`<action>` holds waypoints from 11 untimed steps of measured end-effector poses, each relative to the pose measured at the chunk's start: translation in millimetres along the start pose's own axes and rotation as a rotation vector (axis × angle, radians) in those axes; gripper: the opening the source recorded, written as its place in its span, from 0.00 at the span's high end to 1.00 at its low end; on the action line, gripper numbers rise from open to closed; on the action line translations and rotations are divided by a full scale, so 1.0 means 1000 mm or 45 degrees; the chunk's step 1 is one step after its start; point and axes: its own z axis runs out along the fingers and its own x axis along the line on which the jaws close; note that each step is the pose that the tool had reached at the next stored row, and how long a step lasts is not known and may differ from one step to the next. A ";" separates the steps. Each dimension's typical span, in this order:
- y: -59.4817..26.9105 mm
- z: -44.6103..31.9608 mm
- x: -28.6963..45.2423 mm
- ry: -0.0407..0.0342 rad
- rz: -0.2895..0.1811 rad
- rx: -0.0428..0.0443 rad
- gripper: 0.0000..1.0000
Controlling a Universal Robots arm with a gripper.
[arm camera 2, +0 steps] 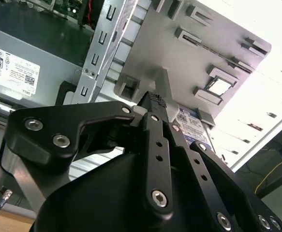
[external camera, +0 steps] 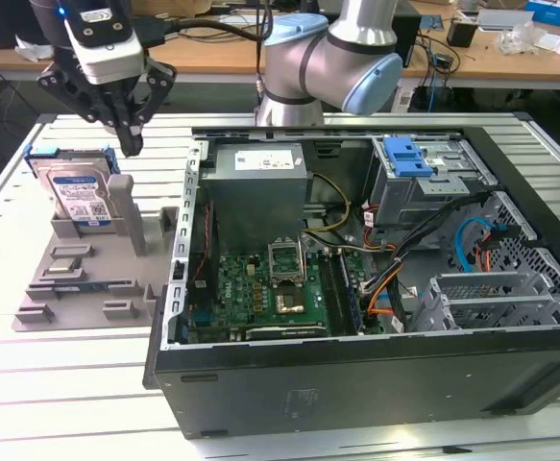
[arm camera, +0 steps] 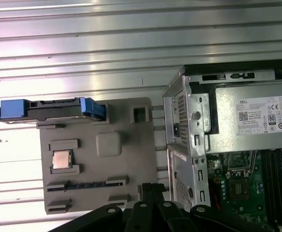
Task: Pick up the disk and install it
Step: 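Reach for the disk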
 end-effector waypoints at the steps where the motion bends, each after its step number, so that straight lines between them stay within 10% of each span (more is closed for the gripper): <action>1: -0.0002 -0.0001 0.0030 0.0001 0.000 0.000 0.89; 11: -0.0021 -0.0008 0.0277 0.0000 0.000 0.000 0.89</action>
